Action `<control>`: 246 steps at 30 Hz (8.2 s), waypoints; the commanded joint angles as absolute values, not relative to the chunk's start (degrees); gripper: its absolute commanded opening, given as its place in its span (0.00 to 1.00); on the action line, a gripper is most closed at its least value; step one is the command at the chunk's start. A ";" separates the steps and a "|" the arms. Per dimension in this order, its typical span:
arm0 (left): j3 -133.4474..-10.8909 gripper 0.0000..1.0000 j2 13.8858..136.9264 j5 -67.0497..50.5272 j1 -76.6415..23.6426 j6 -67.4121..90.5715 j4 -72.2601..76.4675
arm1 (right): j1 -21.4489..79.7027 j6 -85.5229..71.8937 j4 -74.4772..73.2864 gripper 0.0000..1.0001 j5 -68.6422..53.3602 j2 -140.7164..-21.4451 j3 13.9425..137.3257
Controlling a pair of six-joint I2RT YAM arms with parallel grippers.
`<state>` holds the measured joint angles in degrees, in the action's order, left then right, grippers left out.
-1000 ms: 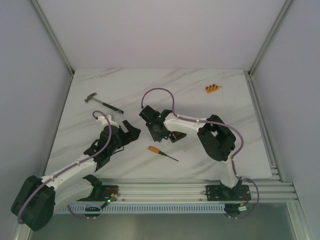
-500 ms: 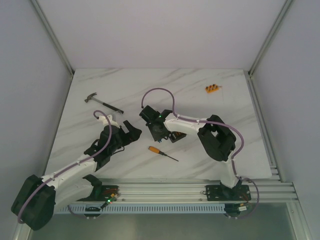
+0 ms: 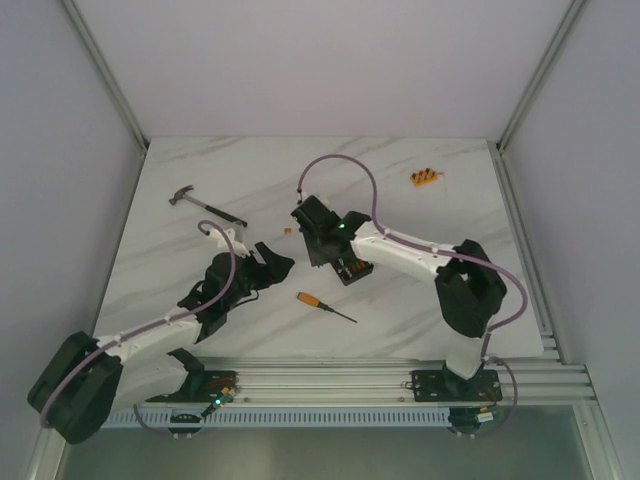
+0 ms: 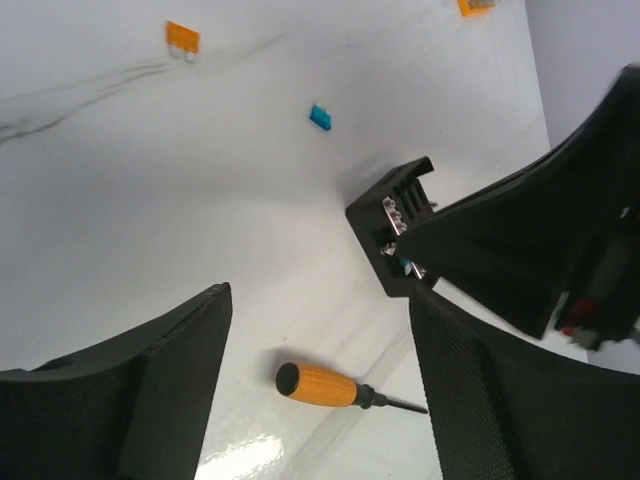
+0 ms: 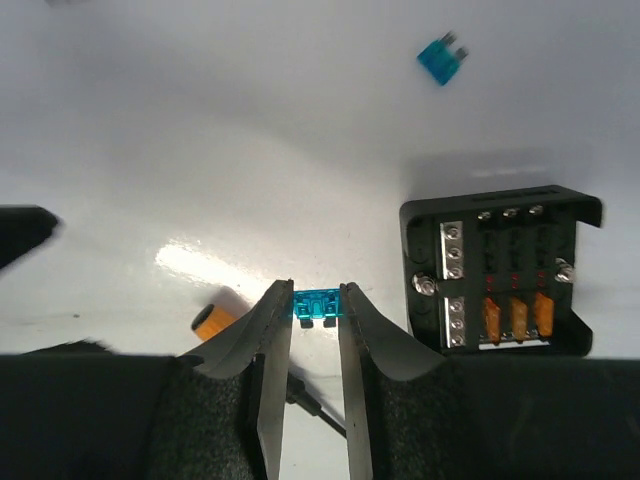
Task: Snap on the fuse box
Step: Pick up the fuse from the center of the board, then install the fuse at the fuse box base.
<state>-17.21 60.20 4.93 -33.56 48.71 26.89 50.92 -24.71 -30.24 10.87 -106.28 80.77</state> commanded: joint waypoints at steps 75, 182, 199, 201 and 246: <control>-33.13 0.00 65.42 -35.62 -40.96 15.43 35.52 | 37.25 12.14 -18.81 0.30 -38.93 -66.95 60.46; -42.75 0.44 103.31 -12.30 -34.83 55.67 32.38 | 41.39 -4.91 -2.46 0.00 10.59 -96.15 55.62; -42.21 0.37 103.80 -12.66 -34.80 57.18 33.00 | 43.85 -4.38 -5.03 0.00 15.62 -97.94 54.09; -42.03 0.37 103.80 -12.34 -34.79 57.38 32.86 | 44.01 -4.48 -5.73 0.00 15.73 -97.82 53.91; -41.00 0.34 103.64 -11.28 -34.94 58.78 32.63 | 42.93 -5.89 -23.66 0.00 12.31 -107.23 56.71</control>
<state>-41.50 102.72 -11.90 -35.14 58.48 31.94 44.80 -4.49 -12.45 16.19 -100.62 61.91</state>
